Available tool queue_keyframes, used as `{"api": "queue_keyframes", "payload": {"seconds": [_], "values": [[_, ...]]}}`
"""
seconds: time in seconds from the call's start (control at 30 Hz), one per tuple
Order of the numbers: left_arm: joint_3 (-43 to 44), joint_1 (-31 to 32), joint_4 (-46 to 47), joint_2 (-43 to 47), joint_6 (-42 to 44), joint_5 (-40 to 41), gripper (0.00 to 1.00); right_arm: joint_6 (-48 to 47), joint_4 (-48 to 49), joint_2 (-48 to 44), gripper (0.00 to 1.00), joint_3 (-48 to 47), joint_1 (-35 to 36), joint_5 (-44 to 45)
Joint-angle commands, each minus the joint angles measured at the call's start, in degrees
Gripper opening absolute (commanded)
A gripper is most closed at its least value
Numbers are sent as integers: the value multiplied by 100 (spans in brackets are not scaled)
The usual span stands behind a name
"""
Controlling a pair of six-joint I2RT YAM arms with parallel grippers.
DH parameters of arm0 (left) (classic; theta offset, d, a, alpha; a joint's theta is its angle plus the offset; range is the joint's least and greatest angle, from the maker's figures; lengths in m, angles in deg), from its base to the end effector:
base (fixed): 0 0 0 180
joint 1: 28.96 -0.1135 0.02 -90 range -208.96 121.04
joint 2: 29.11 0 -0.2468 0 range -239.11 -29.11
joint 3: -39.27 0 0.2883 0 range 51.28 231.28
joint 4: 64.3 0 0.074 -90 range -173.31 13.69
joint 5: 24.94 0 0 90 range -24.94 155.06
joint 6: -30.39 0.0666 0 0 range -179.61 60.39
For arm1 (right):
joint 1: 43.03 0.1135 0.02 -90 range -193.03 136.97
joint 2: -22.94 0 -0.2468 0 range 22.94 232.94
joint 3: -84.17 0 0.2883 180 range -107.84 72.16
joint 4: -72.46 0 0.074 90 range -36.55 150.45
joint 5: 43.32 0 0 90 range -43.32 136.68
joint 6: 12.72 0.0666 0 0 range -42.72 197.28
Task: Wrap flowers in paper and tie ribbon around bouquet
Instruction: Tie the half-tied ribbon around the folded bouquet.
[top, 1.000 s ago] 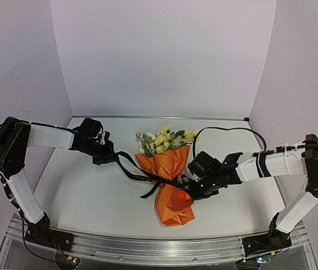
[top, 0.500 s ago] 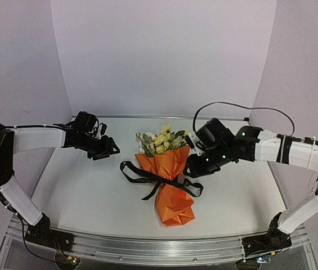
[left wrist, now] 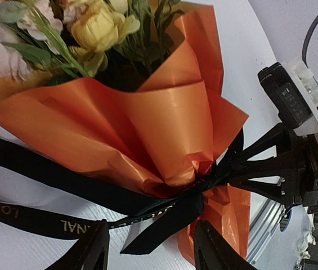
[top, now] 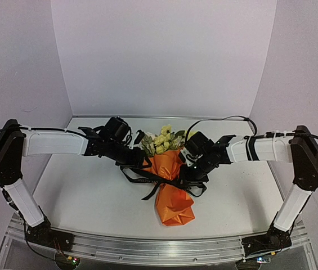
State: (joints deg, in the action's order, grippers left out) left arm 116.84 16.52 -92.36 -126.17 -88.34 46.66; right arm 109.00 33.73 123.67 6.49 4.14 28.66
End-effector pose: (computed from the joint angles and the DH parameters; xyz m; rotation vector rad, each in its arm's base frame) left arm 0.2758 -0.3104 0.1610 0.5361 2.5279 -0.9374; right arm 0.2542 0.3045 0.1221 -0.4955 2.8079 0.8039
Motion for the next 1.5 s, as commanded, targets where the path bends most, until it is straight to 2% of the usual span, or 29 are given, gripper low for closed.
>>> {"api": "queue_keyframes", "payload": {"seconds": [0.0,0.1,0.3,0.37,0.53,0.7,1.0,1.27,1.47], "values": [[184,120,163,-136,175,-307,53,439,570,-390,28,572,20,-24],[245,178,153,-223,257,-409,53,483,605,-679,30,760,21,261],[254,259,101,-257,472,-358,47,545,685,-695,32,392,-52,540],[272,274,78,-248,541,-321,46,556,694,-694,35,314,-95,651],[407,313,-18,-351,711,-354,43,711,847,-241,39,-23,-294,203],[467,337,-49,-423,797,-511,42,1008,1604,96,40,14,-494,-522],[1139,789,-128,-841,1265,-624,36,993,2409,39,40,581,-591,-977],[1528,932,-140,-1466,1343,-830,23,1125,2932,69,40,872,-704,-1266],[1574,936,-307,-1745,1241,-604,12,1159,3025,72,40,956,-798,-1327]]}}
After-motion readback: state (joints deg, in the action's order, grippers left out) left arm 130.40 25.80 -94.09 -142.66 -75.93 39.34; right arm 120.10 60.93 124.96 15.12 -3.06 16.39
